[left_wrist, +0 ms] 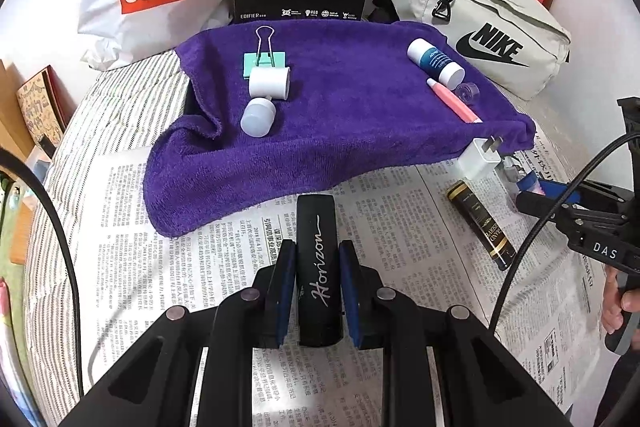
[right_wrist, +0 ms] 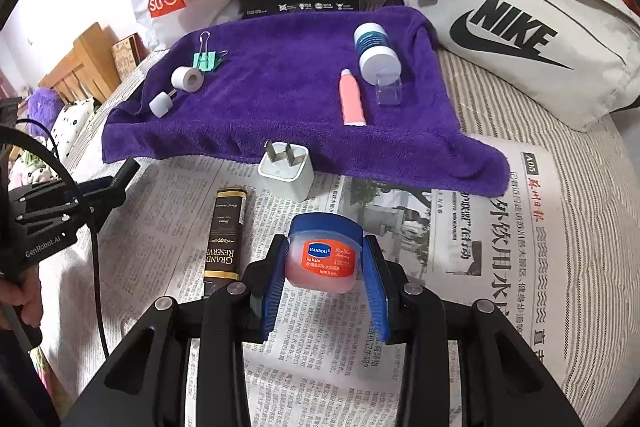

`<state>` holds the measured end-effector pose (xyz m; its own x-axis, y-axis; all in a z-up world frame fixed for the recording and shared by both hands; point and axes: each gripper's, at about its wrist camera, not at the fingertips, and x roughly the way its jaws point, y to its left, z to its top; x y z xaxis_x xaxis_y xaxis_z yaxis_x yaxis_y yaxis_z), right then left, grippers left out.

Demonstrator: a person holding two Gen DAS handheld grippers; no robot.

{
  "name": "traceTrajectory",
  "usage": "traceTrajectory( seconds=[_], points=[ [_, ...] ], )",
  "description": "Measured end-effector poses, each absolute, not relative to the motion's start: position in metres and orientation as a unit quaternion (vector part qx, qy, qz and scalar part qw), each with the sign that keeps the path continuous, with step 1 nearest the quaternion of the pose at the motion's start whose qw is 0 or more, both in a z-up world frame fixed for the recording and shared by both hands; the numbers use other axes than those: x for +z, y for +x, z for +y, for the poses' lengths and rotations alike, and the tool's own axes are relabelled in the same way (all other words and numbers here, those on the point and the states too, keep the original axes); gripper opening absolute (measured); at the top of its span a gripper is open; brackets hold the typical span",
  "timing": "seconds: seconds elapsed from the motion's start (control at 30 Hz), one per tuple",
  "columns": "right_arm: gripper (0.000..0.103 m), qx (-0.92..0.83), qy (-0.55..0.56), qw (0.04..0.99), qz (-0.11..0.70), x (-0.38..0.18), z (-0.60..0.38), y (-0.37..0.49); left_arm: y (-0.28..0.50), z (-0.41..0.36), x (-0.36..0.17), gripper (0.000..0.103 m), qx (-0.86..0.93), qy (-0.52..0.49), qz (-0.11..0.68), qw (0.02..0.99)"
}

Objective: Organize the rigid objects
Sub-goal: 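Carry the Horizon case to the towel with the left tool while the right carries the jar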

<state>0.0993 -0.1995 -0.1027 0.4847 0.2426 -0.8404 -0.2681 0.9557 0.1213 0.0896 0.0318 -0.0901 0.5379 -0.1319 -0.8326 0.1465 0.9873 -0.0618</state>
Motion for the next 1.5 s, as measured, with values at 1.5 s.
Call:
traceTrajectory(
  seconds=[1.5],
  points=[
    [0.037, 0.209, -0.016, 0.853, 0.479, -0.069, -0.172, 0.213, 0.173, 0.035, -0.051, 0.021, -0.103, 0.015, 0.466, 0.879]
  ],
)
